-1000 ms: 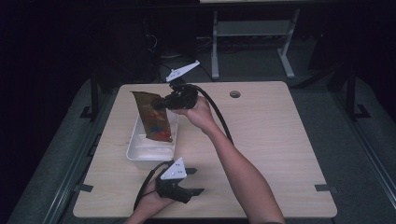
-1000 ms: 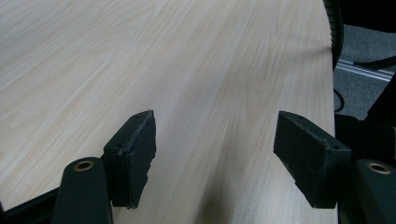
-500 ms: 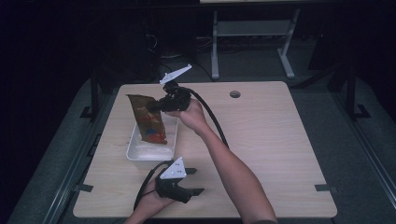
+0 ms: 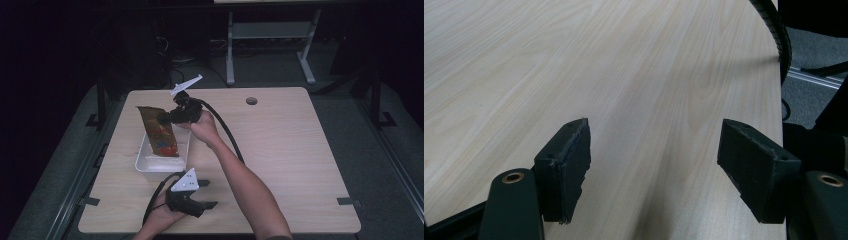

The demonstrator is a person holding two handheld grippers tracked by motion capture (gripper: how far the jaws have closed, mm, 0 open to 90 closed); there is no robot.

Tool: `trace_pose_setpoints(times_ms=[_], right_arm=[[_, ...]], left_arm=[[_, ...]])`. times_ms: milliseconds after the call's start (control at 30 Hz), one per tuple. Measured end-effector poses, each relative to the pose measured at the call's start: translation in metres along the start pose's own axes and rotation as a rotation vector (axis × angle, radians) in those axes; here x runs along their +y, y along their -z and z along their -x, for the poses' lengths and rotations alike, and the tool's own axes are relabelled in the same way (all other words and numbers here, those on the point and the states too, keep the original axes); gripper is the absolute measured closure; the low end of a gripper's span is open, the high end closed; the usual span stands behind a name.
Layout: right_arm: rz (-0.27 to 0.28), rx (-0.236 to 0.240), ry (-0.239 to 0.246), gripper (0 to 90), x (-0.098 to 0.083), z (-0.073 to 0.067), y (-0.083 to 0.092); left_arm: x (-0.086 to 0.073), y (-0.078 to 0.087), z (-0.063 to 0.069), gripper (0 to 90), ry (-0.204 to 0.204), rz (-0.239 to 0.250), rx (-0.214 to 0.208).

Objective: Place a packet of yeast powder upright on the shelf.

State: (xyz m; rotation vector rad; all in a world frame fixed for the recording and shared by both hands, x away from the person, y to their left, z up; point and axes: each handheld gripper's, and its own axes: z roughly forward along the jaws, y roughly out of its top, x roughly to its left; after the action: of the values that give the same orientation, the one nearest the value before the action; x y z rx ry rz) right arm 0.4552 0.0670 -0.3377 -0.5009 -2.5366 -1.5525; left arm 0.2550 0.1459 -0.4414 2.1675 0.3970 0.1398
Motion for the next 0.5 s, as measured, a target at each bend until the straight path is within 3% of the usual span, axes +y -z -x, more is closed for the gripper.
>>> trace_pose_setpoints(times_ms=[500], right_arm=[[-0.008,0.02,-0.058,83.2,-0.022,0.009,-0.011]], left_arm=[[-0.001,-0.001,0.0,29.0,0.002,-0.008,0.0]])
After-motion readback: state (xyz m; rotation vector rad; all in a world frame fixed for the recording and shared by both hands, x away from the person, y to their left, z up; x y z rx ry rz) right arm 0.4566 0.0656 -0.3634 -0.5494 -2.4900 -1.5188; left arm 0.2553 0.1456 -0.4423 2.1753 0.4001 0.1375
